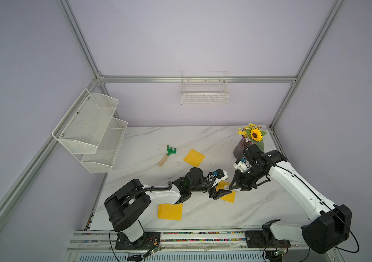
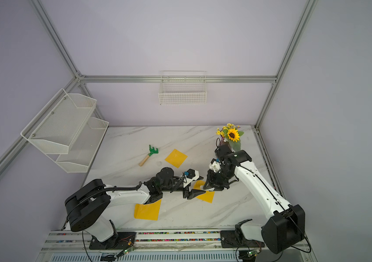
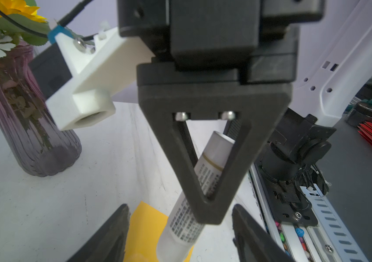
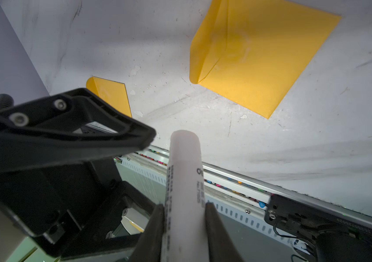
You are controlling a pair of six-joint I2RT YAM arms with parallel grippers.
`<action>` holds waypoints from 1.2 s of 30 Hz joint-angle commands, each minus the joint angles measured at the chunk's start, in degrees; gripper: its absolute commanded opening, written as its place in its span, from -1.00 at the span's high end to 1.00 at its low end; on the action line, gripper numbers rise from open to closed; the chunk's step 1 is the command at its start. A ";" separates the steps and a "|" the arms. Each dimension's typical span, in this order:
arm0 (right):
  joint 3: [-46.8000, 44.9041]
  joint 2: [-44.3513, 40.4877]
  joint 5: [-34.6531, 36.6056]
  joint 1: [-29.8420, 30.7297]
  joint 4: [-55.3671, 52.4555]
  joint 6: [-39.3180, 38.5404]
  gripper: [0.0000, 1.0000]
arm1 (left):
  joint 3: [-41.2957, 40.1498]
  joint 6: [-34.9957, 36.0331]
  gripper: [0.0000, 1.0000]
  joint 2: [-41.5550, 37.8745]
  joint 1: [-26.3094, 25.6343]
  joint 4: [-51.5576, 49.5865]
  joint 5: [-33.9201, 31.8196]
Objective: Seal the envelope with a glue stick
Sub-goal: Adjust the glue stick.
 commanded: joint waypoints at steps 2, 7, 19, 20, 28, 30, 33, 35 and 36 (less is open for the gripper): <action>-0.22 -1.33 -2.74 0.22 2.60 0.81 1.00 | 3.53 0.74 -0.37 0.56 -0.27 1.53 1.92; -0.69 -1.55 -3.87 0.32 4.68 1.41 1.00 | 7.64 0.29 -0.25 2.14 -0.36 -4.55 0.14; -0.53 -1.32 0.96 0.38 9.80 1.66 1.00 | 13.04 -1.79 0.54 3.92 -0.35 -13.70 -1.40; -0.33 -1.17 1.47 0.38 10.20 1.71 1.00 | 13.43 -2.05 0.57 3.94 -0.38 -14.43 -1.62; -1.16 -2.13 4.98 1.58 16.20 2.20 1.00 | 17.18 -3.82 0.74 5.96 -0.37 -19.06 -3.81; -1.98 -2.64 7.40 2.26 17.92 2.47 1.00 | 18.44 -4.72 0.78 6.52 -0.36 -20.43 -4.63; -3.48 -3.29 8.87 3.11 20.53 2.34 1.00 | 19.00 -6.86 0.83 7.04 -0.41 -20.22 -6.97; -5.36 -4.60 10.55 3.41 23.53 3.12 1.00 | 19.22 -8.05 0.87 7.38 -0.38 -19.94 -8.13; -6.25 -5.36 10.93 3.50 25.07 3.75 0.98 | 19.27 -8.65 0.88 7.37 -0.42 -19.84 -8.57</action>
